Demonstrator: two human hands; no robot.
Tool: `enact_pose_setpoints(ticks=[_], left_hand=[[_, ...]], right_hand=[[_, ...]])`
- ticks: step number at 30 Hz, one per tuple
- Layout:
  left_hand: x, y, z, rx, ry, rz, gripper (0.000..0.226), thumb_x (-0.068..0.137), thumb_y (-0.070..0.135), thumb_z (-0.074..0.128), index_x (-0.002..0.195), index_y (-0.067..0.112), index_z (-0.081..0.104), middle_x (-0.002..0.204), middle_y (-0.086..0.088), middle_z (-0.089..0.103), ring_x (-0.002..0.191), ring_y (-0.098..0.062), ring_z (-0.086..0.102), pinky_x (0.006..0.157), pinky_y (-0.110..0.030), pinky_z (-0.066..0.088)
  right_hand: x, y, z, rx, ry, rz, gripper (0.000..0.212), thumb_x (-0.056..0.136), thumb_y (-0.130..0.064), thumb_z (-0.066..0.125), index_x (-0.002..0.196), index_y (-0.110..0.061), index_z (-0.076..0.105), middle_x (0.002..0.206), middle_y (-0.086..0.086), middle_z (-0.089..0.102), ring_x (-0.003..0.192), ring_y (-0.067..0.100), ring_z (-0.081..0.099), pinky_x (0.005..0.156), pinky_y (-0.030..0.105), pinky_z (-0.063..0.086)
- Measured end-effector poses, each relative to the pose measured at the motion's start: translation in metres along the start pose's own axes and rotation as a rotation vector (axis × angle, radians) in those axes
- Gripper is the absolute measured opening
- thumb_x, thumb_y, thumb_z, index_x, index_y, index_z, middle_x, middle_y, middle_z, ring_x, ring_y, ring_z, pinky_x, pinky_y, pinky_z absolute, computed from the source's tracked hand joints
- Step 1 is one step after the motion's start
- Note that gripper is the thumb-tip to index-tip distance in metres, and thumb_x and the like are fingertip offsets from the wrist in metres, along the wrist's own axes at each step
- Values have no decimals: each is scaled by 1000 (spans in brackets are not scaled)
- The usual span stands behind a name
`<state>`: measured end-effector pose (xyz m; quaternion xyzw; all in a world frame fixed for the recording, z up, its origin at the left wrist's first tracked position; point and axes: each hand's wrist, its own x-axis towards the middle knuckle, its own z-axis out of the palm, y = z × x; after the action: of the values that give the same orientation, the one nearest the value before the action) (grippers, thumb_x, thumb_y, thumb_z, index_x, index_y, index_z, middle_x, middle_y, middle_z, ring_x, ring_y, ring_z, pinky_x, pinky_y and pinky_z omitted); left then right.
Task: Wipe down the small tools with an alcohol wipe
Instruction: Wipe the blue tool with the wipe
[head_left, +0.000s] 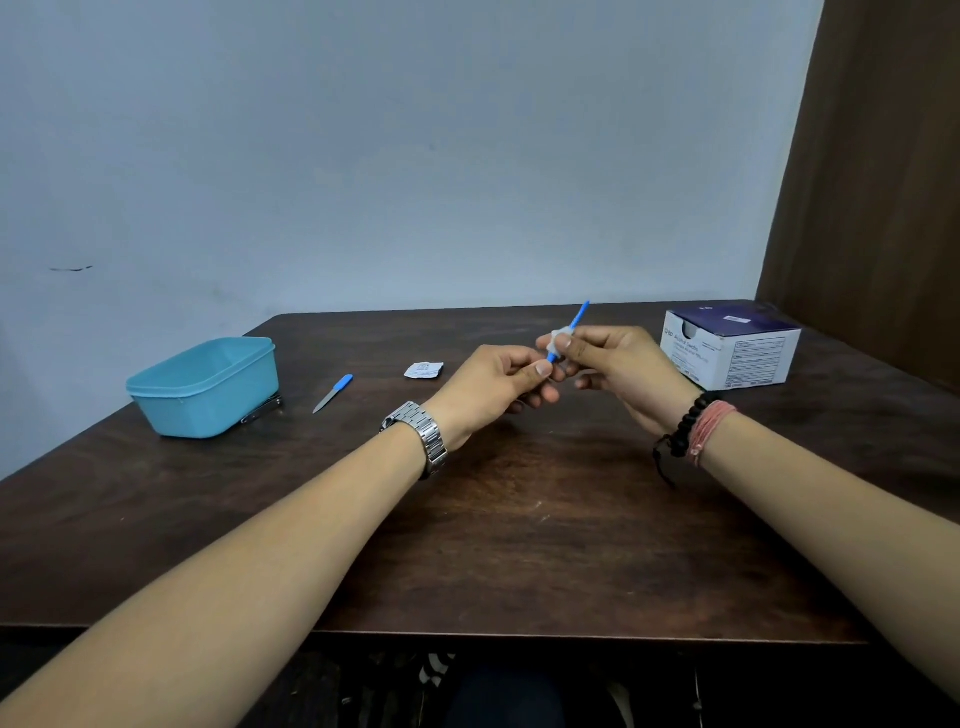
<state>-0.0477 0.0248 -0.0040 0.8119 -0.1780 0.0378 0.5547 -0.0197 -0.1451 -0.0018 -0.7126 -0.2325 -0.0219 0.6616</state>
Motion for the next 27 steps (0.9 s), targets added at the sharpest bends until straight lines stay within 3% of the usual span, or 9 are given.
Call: enact_pose_setpoints(ticks=[9, 15, 19, 22, 27], left_hand=[[0, 1, 4, -19, -33, -4, 27, 99, 29, 51, 87, 17, 71, 66, 5, 67, 61, -5, 55, 66, -23, 42], [-1, 1, 2, -38, 3, 11, 26, 99, 28, 51, 85, 17, 70, 66, 5, 68, 61, -6, 55, 66, -23, 43], [0, 6, 1, -31, 107, -22, 24, 97, 38, 52, 96, 18, 65, 81, 6, 69, 70, -6, 61, 69, -23, 48], [1, 7, -2, -67, 177, 5, 25, 96, 40, 52, 107, 22, 64, 89, 9, 67, 79, -7, 62, 76, -27, 51], [0, 12, 1, -193, 165, 91, 15, 96, 21, 57, 96, 13, 69, 89, 1, 69, 76, -11, 63, 75, -25, 55]], right_hand=[[4, -7, -10, 177, 186, -80, 15, 94, -22, 60, 94, -15, 74, 92, -4, 69, 69, 7, 49, 63, 21, 44], [0, -2, 2, -12, -31, -26, 15, 94, -19, 59, 98, -14, 74, 74, -1, 68, 67, 7, 58, 61, 17, 45], [1, -3, 0, 6, 27, -29, 14, 93, -17, 60, 97, -11, 72, 79, 0, 66, 65, 5, 53, 60, 19, 45], [-1, -2, 2, -57, -37, -6, 11, 91, -17, 63, 89, -14, 73, 75, -2, 67, 63, 5, 54, 59, 18, 47], [-5, -2, 9, -165, -153, -13, 13, 90, -20, 65, 83, -14, 74, 74, 7, 64, 62, 5, 56, 62, 20, 49]])
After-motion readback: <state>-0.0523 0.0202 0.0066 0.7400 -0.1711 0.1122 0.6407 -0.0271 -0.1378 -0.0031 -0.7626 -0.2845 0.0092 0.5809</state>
